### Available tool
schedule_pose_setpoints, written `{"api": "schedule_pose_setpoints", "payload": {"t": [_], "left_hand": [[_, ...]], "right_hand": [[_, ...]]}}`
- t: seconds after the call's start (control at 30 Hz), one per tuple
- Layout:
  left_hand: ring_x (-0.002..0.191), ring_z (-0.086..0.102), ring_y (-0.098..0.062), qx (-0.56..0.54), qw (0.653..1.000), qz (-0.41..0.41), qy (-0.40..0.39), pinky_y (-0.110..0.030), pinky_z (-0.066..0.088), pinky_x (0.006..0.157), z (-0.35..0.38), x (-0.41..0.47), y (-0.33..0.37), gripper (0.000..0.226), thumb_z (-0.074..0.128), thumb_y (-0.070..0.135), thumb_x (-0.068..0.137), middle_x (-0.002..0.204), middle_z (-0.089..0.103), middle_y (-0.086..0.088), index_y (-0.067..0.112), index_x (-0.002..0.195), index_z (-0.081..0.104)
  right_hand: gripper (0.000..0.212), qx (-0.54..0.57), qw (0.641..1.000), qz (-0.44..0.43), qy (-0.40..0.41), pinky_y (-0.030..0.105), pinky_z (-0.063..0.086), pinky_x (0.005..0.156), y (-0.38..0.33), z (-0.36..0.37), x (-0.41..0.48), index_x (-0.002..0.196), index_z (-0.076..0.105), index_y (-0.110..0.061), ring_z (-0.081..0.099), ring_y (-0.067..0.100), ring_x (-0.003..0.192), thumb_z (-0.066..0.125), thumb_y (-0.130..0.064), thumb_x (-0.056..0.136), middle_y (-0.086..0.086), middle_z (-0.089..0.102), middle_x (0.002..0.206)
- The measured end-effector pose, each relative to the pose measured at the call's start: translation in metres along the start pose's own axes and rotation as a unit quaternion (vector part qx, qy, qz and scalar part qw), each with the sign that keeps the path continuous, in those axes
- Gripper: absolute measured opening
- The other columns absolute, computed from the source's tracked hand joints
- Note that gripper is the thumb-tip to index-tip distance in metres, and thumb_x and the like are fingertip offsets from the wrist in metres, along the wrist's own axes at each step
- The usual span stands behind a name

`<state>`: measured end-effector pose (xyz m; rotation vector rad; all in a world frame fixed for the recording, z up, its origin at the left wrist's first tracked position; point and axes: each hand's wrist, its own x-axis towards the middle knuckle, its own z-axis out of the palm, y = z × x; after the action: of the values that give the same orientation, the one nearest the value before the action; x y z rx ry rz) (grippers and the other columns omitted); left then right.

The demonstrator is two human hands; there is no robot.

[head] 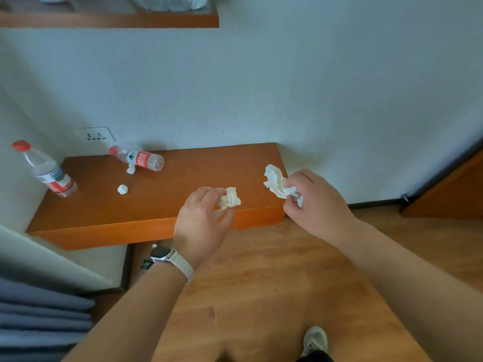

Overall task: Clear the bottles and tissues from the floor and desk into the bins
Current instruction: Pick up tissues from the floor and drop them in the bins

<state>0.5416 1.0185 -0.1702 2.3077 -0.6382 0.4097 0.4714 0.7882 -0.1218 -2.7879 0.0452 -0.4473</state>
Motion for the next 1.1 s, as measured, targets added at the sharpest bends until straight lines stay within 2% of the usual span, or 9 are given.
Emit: {"api": "schedule_pose_setpoints", "payload": {"t": [0.1, 0.23, 0.33, 0.47, 0.6, 0.7, 0.87, 1.0, 1.1], "left_hand": [[0.089, 0.058, -0.019, 0.0, 1.0, 0.019, -0.02, -0.036, 0.052, 0.074, 0.02, 0.018, 0.028, 0.029, 0.075, 0.021, 0.082, 0.1, 0.065, -0.001, 0.011, 0.108, 0.069], [0.094, 0.055, -0.015, -0.016, 0.998, 0.03, -0.059, -0.031, 0.049, 0.079, 0.056, 0.047, 0.078, 0.031, 0.071, 0.029, 0.086, 0.105, 0.063, 0.004, 0.016, 0.113, 0.067], [0.093, 0.054, -0.014, -0.034, 0.994, 0.062, -0.08, -0.031, 0.048, 0.078, 0.094, 0.069, 0.124, 0.028, 0.071, 0.026, 0.085, 0.104, 0.062, 0.005, 0.017, 0.112, 0.067], [0.089, 0.053, -0.013, -0.046, 0.988, 0.108, -0.105, -0.029, 0.046, 0.076, 0.153, 0.099, 0.193, 0.024, 0.07, 0.025, 0.084, 0.098, 0.061, 0.008, 0.02, 0.107, 0.068], [0.085, 0.049, -0.008, -0.064, 0.98, 0.15, -0.117, -0.023, 0.038, 0.073, 0.207, 0.122, 0.269, 0.023, 0.071, 0.025, 0.083, 0.096, 0.059, 0.01, 0.021, 0.106, 0.068], [0.088, 0.052, -0.011, -0.087, 0.972, 0.174, -0.132, -0.024, 0.041, 0.075, 0.246, 0.132, 0.319, 0.022, 0.071, 0.024, 0.083, 0.096, 0.056, 0.012, 0.02, 0.105, 0.067], [0.089, 0.054, -0.013, -0.111, 0.951, 0.232, -0.173, -0.025, 0.044, 0.075, 0.297, 0.14, 0.386, 0.021, 0.07, 0.025, 0.085, 0.097, 0.057, 0.012, 0.019, 0.104, 0.067], [0.09, 0.055, -0.013, -0.13, 0.936, 0.267, -0.188, -0.026, 0.049, 0.073, 0.333, 0.16, 0.426, 0.018, 0.07, 0.027, 0.085, 0.098, 0.06, 0.011, 0.022, 0.102, 0.065], [0.09, 0.056, -0.014, -0.155, 0.919, 0.295, -0.21, -0.035, 0.056, 0.073, 0.365, 0.177, 0.447, 0.017, 0.068, 0.031, 0.087, 0.1, 0.061, 0.009, 0.023, 0.101, 0.063]], "right_hand": [[0.019, 0.01, 0.999, 0.026, 0.015, 0.029, 0.048, 0.065, 0.033, -0.017, -0.004, 0.103, 0.058, -0.018, 0.052, 0.013, 0.082, 0.062, -0.018, 0.085, -0.008, 0.053, 0.102], [0.019, 0.011, 0.997, 0.067, 0.035, 0.029, 0.051, 0.069, 0.088, -0.045, -0.011, 0.104, 0.057, -0.019, 0.053, 0.011, 0.085, 0.061, -0.02, 0.086, -0.01, 0.052, 0.103], [0.019, 0.013, 0.994, 0.095, 0.057, 0.03, 0.052, 0.069, 0.14, -0.07, -0.021, 0.104, 0.058, -0.019, 0.053, 0.011, 0.084, 0.061, -0.019, 0.086, -0.009, 0.053, 0.104], [0.021, 0.001, 0.986, 0.144, 0.082, 0.027, 0.053, 0.07, 0.215, -0.109, -0.04, 0.108, 0.058, -0.02, 0.054, 0.011, 0.087, 0.062, -0.022, 0.087, -0.012, 0.05, 0.104], [0.024, -0.005, 0.976, 0.193, 0.1, 0.021, 0.05, 0.075, 0.284, -0.154, -0.068, 0.112, 0.059, -0.019, 0.055, 0.01, 0.091, 0.062, -0.025, 0.089, -0.008, 0.055, 0.111], [0.024, -0.014, 0.968, 0.221, 0.12, 0.023, 0.052, 0.076, 0.328, -0.182, -0.091, 0.111, 0.061, -0.018, 0.056, 0.01, 0.09, 0.063, -0.025, 0.088, -0.008, 0.056, 0.11], [0.024, -0.039, 0.95, 0.267, 0.155, 0.032, 0.056, 0.07, 0.384, -0.216, -0.128, 0.106, 0.061, -0.016, 0.058, 0.014, 0.085, 0.067, -0.02, 0.084, -0.004, 0.058, 0.102], [0.023, -0.061, 0.93, 0.319, 0.175, 0.016, 0.047, 0.069, 0.419, -0.233, -0.146, 0.107, 0.059, -0.021, 0.055, 0.01, 0.085, 0.066, -0.024, 0.085, -0.012, 0.05, 0.099], [0.024, -0.076, 0.916, 0.351, 0.178, 0.019, 0.049, 0.07, 0.445, -0.24, -0.149, 0.108, 0.058, -0.02, 0.055, 0.01, 0.085, 0.065, -0.024, 0.085, -0.013, 0.048, 0.099]]}}
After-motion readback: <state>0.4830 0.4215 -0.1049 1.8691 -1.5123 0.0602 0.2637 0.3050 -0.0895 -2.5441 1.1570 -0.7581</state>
